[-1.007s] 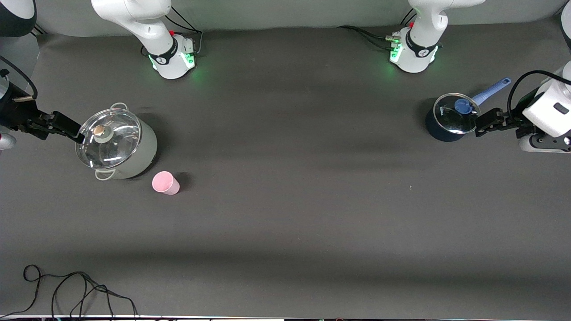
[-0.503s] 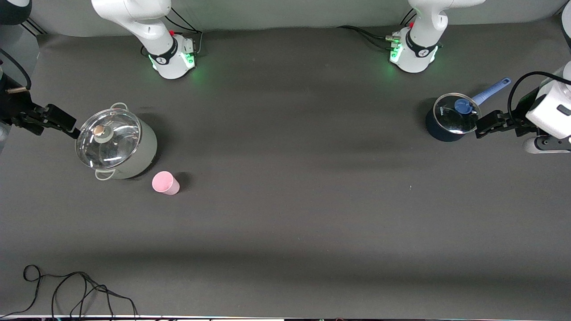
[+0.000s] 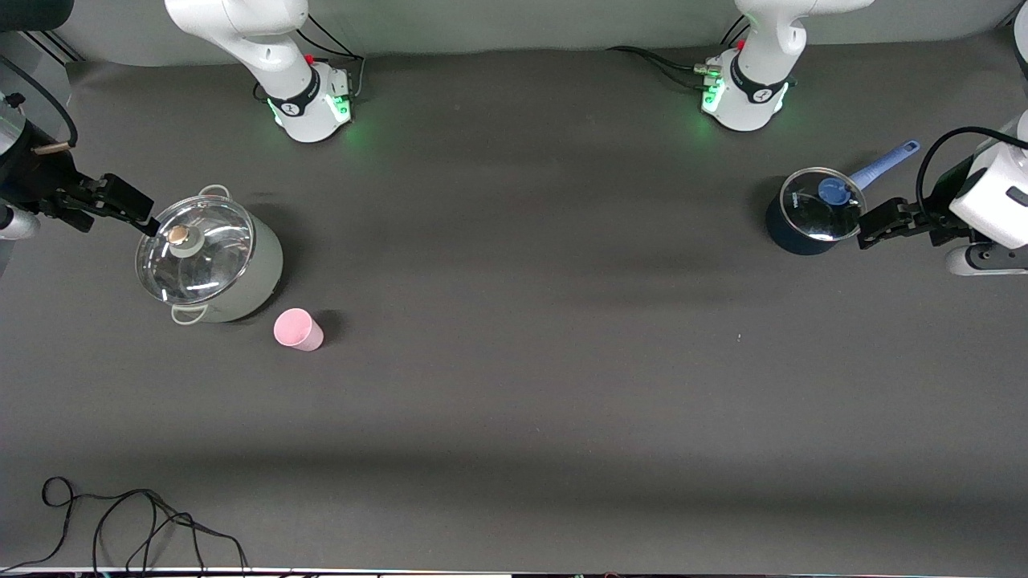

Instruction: Transfer pink cup from left to right arm

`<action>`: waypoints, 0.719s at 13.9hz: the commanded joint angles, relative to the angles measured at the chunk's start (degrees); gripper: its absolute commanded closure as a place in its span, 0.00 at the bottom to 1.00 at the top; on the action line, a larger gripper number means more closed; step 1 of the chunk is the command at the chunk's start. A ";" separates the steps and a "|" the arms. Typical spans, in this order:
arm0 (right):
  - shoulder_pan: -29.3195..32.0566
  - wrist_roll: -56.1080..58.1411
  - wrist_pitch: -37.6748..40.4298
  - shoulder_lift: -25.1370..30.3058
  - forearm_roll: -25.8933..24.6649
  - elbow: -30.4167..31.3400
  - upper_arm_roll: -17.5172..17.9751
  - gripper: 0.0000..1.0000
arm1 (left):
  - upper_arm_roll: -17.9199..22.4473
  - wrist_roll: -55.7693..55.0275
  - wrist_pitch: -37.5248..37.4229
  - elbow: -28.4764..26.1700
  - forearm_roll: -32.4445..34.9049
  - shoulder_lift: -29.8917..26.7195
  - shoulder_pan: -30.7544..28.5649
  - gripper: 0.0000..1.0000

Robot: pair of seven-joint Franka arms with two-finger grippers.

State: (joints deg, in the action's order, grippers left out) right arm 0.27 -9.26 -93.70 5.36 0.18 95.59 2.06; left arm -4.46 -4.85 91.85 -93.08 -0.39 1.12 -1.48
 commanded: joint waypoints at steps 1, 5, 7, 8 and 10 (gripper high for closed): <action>1.14 0.91 0.01 0.53 0.78 0.74 1.02 0.00 | 0.24 -0.86 -1.33 1.32 -0.13 0.11 0.34 0.00; 0.00 0.82 0.97 -2.01 0.08 -1.54 0.93 0.00 | 0.24 -0.86 -1.24 1.50 -0.13 0.11 0.52 0.00; -0.09 0.74 3.17 -4.03 0.17 -4.69 0.93 0.00 | 0.24 -0.78 -1.24 1.59 -0.13 0.11 0.52 0.00; -0.18 0.65 3.96 -4.65 0.17 -5.93 1.02 0.00 | 0.24 -0.78 -1.33 1.59 -0.13 0.11 0.60 0.00; -0.18 0.21 4.41 -5.27 0.17 -6.82 1.02 0.00 | 0.15 -0.69 -1.33 1.59 -0.13 0.11 0.60 0.00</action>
State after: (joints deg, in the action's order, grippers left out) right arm 0.26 -9.26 -91.32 2.04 0.18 92.28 2.98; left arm -4.50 -4.85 91.85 -92.62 -0.39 1.12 -1.46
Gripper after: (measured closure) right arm 0.000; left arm 0.000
